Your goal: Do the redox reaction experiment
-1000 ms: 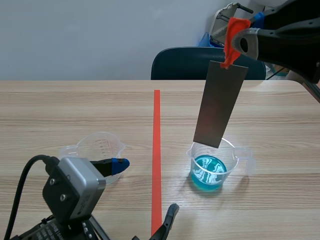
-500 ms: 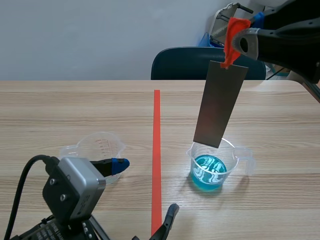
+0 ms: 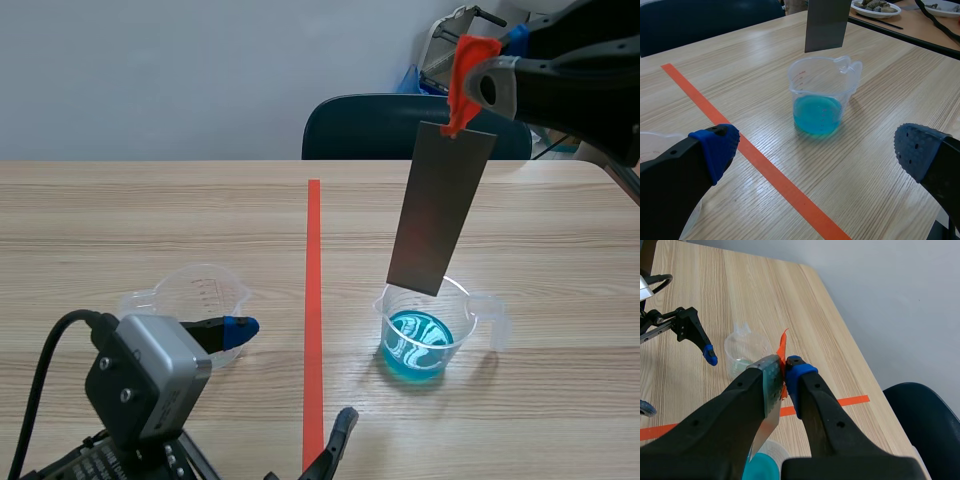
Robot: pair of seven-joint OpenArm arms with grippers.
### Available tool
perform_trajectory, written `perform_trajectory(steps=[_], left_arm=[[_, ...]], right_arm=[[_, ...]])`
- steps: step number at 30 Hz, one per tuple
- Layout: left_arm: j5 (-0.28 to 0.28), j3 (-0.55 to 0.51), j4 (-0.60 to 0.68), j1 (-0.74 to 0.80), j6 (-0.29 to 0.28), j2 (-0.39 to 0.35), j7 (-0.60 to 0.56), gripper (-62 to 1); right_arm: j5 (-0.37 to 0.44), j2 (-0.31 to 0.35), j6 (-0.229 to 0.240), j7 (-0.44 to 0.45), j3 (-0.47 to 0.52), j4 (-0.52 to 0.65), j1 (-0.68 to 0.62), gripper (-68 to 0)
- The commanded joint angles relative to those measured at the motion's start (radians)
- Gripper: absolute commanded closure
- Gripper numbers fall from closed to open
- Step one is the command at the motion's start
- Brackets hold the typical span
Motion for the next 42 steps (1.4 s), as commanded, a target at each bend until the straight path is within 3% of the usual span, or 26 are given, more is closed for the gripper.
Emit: perform_trajectory(steps=[1,16,20,28,42], left_arm=[[-0.002,0.002,0.027,-0.001,-0.003,0.005,-0.013,-62.3],[-0.006,0.002,0.027,-0.01,-0.003,0.022,-0.009,-61.6],[-0.006,0.002,0.026,-0.034,-0.002,0.043,0.0,-38.3],[-0.006,0.006,-0.014,-0.129,-0.003,0.095,0.074,-5.3],[-0.006,0.01,-0.238,-0.308,-0.079,0.261,0.077,-4.0]], right_arm=[[0.018,0.013,0.006,0.014,0.018,0.007,0.009,-0.8],[0.018,0.013,0.006,0.014,0.018,0.007,0.01,-0.8],[0.018,0.013,0.006,0.014,0.018,0.007,0.01,-0.8],[0.018,0.013,0.006,0.014,0.018,0.007,0.01,-0.8],[0.018,0.013,0.006,0.014,0.018,0.007,0.01,-0.8]])
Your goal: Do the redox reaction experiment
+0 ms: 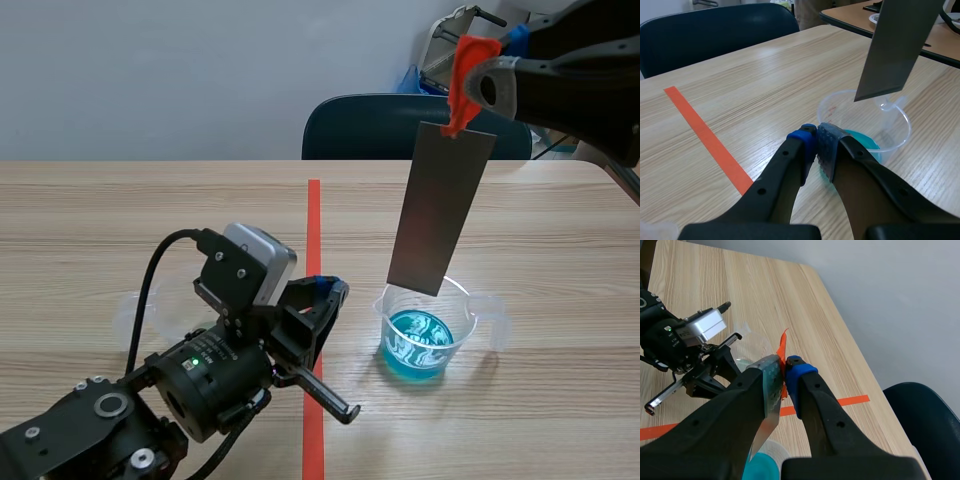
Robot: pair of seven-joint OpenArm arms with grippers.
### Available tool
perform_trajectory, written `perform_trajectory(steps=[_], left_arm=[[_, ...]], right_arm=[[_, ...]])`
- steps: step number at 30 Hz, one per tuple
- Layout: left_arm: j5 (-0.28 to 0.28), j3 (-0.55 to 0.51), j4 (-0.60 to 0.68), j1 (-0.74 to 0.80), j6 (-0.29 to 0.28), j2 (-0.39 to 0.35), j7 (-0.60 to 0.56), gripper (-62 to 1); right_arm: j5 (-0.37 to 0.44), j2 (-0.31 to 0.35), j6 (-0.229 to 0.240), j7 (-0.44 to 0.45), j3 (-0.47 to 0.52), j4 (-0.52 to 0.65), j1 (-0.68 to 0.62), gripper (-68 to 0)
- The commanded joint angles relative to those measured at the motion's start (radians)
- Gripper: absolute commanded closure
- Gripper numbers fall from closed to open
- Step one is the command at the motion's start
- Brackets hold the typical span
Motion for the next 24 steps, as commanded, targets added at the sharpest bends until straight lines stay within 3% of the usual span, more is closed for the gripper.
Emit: perform_trajectory(steps=[1,8,24], left_arm=[[0.001,0.004,0.006,-0.016,-0.014,0.024,-0.011,-4.0],[0.004,0.004,-0.057,-0.053,-0.018,0.064,-0.015,-4.0],[0.003,0.003,-0.056,-0.048,-0.018,0.051,-0.022,-4.0]], right_arm=[[0.018,0.013,0.006,0.014,0.018,0.007,0.01,-0.8],[0.017,0.013,0.006,0.014,0.018,0.007,0.01,-0.8],[0.017,0.013,0.006,0.015,0.018,0.007,0.01,-0.8]])
